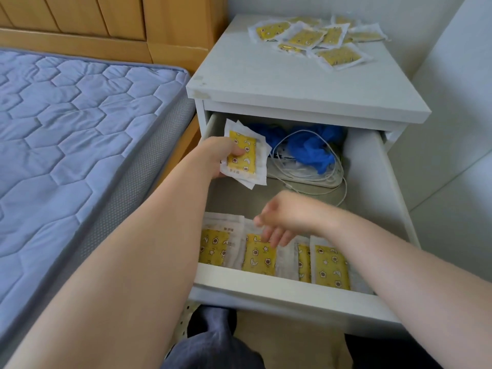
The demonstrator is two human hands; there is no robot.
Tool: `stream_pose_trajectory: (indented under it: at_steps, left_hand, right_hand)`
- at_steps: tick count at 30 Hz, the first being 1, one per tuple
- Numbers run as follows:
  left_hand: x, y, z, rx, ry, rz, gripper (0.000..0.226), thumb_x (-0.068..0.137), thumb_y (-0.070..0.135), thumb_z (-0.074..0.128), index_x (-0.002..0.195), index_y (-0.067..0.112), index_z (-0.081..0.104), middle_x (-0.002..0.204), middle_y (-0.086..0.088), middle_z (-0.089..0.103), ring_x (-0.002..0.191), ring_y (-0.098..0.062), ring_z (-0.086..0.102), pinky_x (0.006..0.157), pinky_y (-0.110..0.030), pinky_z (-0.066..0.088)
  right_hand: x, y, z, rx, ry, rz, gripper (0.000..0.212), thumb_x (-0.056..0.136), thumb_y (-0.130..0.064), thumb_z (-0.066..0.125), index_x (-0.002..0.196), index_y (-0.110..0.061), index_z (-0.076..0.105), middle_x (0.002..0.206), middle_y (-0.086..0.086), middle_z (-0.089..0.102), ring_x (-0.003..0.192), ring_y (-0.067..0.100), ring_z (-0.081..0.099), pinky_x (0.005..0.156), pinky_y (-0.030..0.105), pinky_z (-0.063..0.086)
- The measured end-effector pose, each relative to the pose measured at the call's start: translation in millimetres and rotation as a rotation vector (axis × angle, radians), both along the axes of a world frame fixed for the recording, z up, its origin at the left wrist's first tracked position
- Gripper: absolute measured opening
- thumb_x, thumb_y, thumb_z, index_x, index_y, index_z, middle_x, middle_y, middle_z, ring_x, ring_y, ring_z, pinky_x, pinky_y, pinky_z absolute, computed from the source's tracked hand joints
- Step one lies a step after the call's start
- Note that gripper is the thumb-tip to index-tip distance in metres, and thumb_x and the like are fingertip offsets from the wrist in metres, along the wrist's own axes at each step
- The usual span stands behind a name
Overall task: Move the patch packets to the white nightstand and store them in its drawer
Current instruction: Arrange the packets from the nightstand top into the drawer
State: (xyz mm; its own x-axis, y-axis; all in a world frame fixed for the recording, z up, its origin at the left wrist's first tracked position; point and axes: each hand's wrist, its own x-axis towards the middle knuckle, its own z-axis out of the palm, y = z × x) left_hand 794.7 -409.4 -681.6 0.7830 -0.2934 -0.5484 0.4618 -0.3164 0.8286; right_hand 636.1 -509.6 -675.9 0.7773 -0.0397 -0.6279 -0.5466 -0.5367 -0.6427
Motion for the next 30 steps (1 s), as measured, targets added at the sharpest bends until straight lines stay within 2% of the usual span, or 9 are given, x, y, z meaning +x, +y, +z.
stream_pose_trajectory:
  at_steps: [3,6,8,10,14,17,22,26,30]
  left_hand:
    - [-4,-2,2,0.021,-0.044,-0.182,0.036,0.086,0.008,0.068,0.120,0.013,0.058,0.109,-0.007,0.068,0.093,-0.023,0.068,0.079,-0.040,0.057]
    - [-12,-5,4,0.076,-0.109,-0.442,0.035,0.086,0.008,0.067,0.119,0.015,0.059,0.111,-0.006,0.069,0.097,-0.023,0.069,0.083,-0.041,0.056]
    - [-18,-10,5,0.107,-0.139,-0.610,0.034,0.086,0.010,0.067,0.119,0.015,0.059,0.110,-0.005,0.070,0.097,-0.022,0.070,0.083,-0.040,0.057]
    - [-23,-14,7,0.105,-0.168,-0.719,0.033,0.086,0.011,0.068,0.118,0.015,0.059,0.109,-0.004,0.071,0.096,-0.021,0.070,0.080,-0.037,0.058]
    - [-30,-21,8,0.118,-0.295,-0.764,0.034,0.081,0.013,0.074,0.112,0.015,0.060,0.103,-0.001,0.071,0.087,-0.016,0.072,0.066,-0.025,0.058]
    - [-33,-26,5,0.156,-0.408,-0.740,0.033,0.076,0.019,0.079,0.104,0.018,0.061,0.100,0.001,0.072,0.083,-0.013,0.072,0.068,-0.023,0.058]
    - [-39,-33,4,0.181,-0.511,-0.731,0.035,0.074,0.027,0.080,0.104,0.019,0.062,0.099,0.003,0.071,0.086,-0.012,0.071,0.079,-0.029,0.057]
    - [-40,-33,7,0.189,-0.476,-0.785,0.035,0.078,0.030,0.076,0.109,0.017,0.065,0.102,0.004,0.072,0.091,-0.011,0.070,0.083,-0.031,0.056]
    - [-46,-36,9,0.242,-0.511,-0.814,0.034,0.079,0.029,0.076,0.109,0.015,0.067,0.102,0.004,0.072,0.091,-0.011,0.070,0.082,-0.029,0.058]
  right_hand:
    - [5,-40,3,-0.239,-0.367,-0.270,0.021,0.094,-0.016,0.050,0.094,-0.003,0.067,0.082,0.007,0.072,0.063,0.012,0.065,0.062,0.030,0.052]
    - [13,-72,-1,-0.396,-0.676,-0.458,0.019,0.093,-0.018,0.053,0.102,-0.009,0.066,0.103,0.002,0.067,0.088,0.012,0.060,0.079,0.027,0.045]
    - [15,-81,-2,-0.318,-0.681,-0.414,0.032,0.092,-0.024,0.058,0.122,-0.013,0.058,0.118,-0.003,0.059,0.103,0.009,0.053,0.092,0.024,0.042]
    - [16,-85,-3,-0.235,-0.610,-0.309,0.042,0.090,-0.027,0.062,0.129,-0.014,0.055,0.120,-0.006,0.057,0.110,0.008,0.053,0.096,0.025,0.041]
    - [14,-85,-5,-0.082,-0.532,-0.262,0.012,0.087,-0.027,0.067,0.095,-0.018,0.070,0.094,-0.001,0.072,0.090,0.016,0.067,0.086,0.033,0.053]
    - [14,-88,-5,-0.059,-0.562,-0.330,0.007,0.085,-0.026,0.069,0.080,-0.022,0.068,0.084,-0.001,0.072,0.083,0.019,0.068,0.082,0.038,0.054]
    - [13,-90,1,-0.124,-0.596,-0.401,0.017,0.084,-0.014,0.070,0.069,-0.020,0.064,0.078,0.003,0.071,0.077,0.023,0.068,0.077,0.037,0.056]
    - [13,-92,8,-0.267,-0.601,-0.386,0.007,0.084,-0.010,0.069,0.078,-0.011,0.067,0.088,0.017,0.071,0.085,0.032,0.068,0.076,0.040,0.055]
    - [10,-96,13,-0.384,-0.582,-0.307,0.013,0.085,-0.010,0.069,0.074,-0.017,0.066,0.090,0.010,0.070,0.082,0.023,0.065,0.074,0.034,0.054]
